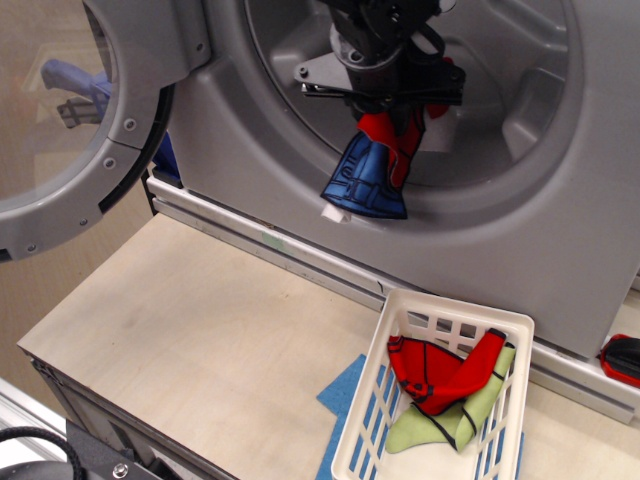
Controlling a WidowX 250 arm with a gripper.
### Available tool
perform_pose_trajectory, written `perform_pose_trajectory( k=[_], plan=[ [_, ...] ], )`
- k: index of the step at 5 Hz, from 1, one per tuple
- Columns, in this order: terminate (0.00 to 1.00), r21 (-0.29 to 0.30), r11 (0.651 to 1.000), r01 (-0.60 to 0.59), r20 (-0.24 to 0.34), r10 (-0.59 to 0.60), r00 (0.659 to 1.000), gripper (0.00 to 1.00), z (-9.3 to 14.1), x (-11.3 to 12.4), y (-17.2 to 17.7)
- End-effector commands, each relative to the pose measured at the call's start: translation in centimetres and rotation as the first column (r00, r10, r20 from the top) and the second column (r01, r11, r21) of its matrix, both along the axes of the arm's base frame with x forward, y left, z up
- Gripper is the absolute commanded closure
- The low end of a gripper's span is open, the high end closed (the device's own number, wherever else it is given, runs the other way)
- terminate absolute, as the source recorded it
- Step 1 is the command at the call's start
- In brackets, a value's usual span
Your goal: Put clothes in laundry machine
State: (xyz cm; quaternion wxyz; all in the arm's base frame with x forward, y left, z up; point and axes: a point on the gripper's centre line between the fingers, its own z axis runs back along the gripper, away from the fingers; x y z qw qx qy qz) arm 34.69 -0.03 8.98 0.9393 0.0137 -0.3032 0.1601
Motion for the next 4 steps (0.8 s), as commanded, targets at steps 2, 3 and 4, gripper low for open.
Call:
perform_pose_trajectory(
  k=[2,3,4],
  plan=[
    [0.0,-0.007,0.999,-0.039,0.072,0.04,0.997,1.0,0.5,2.9,0.0],
    [0.0,-0.011,0.999,-0.046,0.055,0.047,0.997,0.0,-0.1,2.8,0.2],
    [0.0,-0.029,0.999,-0.025,0.059,0.027,0.998,0.0,0.2,2.2,0.0]
  ],
)
